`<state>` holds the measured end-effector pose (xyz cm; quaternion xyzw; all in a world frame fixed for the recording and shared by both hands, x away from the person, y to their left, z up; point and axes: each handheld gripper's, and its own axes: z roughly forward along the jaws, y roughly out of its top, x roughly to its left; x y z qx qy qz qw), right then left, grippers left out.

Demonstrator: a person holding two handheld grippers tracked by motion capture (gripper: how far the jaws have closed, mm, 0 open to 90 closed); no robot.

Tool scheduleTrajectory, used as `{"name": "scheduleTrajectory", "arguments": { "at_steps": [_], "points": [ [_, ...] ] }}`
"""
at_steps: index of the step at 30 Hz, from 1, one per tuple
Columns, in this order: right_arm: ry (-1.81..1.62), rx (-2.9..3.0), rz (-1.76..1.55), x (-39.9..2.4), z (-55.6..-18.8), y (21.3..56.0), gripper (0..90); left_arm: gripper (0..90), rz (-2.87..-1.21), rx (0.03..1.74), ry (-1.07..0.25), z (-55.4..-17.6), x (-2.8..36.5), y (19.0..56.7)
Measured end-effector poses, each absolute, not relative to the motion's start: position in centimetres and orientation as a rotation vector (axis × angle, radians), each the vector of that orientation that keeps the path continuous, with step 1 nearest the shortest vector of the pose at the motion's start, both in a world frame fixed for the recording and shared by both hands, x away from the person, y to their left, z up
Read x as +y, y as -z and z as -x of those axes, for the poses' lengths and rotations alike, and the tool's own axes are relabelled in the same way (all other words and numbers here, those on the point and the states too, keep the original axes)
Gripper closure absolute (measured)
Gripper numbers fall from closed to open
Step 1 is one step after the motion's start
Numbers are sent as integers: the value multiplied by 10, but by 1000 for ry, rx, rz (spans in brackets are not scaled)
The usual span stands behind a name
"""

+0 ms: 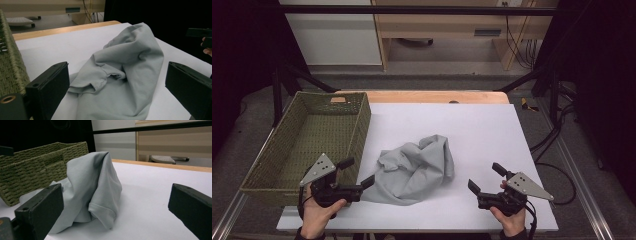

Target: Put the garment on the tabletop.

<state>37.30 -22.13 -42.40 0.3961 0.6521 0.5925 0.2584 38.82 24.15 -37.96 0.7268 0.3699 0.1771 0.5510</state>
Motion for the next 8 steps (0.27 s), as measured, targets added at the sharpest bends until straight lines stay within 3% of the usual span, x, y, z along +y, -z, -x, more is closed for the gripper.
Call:
{"name": "scheduleTrajectory", "arguments": {
  "at_steps": [8],
  "points": [
    [-1603, 1775, -1077, -222, -372, 423, 3, 54, -1720, 888, -435, -388, 245, 387]
  ]
}}
